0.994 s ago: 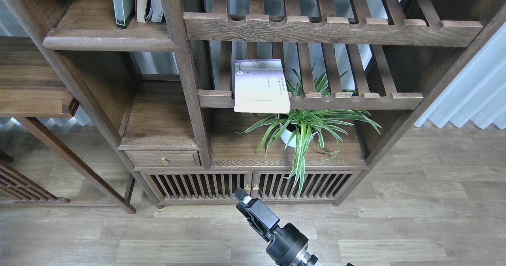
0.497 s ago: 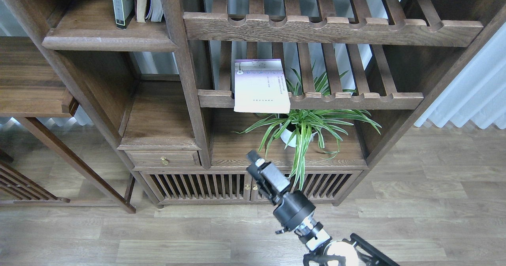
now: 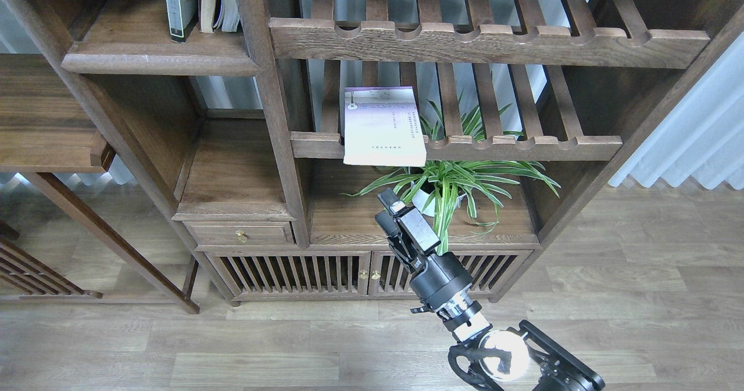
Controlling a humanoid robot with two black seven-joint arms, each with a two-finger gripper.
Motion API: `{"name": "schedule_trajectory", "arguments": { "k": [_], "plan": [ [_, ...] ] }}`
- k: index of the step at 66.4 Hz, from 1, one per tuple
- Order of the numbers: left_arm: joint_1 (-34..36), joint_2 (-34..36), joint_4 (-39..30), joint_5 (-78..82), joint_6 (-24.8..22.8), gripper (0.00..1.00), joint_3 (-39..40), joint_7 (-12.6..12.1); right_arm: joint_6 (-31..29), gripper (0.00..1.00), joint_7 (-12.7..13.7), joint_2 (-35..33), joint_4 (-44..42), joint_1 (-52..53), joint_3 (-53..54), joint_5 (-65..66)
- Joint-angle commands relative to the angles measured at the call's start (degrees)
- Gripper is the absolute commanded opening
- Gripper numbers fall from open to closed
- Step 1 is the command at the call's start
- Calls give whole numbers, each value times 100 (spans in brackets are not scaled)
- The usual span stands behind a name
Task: Organize books on shelf
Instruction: 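Place the red book on the side shelf and release with left gripper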
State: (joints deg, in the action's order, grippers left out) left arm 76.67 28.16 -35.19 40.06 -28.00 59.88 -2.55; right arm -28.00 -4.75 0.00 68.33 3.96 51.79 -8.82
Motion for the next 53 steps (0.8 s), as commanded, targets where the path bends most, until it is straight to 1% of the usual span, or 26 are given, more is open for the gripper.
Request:
{"name": "schedule_trajectory", "arguments": {
  "k": [1,5,6,9,10,15,26,41,53],
  "plan": [
    [-65,-3,47,89,0,5,-20,158,0,99,0,0,23,17,-11,-6],
    [-109,-47,74,168,0,5,-20,290,0,99,0,0,23,17,-11,-6],
    [-126,-99,126,221,0,5,-29,377,0,99,0,0,23,17,-3,-6],
    [-144,-179,205,300,0,5,-29,483,0,99,0,0,23,26,-3,-6],
    [-153,-240,258,361,0,5,-29,553,0,99,0,0,23,26,-3,-6],
    [-153,-407,486,537,0,5,-29,703,0,99,0,0,32,17,-2,-6],
    [-197,-671,663,555,0,5,-47,730,0,99,0,0,49,17,-11,-14],
    [-346,-741,715,555,0,5,-64,835,0,99,0,0,76,17,-3,-14],
    [-364,-803,680,547,0,8,-64,826,0,99,0,0,76,17,-3,-14]
  ]
}}
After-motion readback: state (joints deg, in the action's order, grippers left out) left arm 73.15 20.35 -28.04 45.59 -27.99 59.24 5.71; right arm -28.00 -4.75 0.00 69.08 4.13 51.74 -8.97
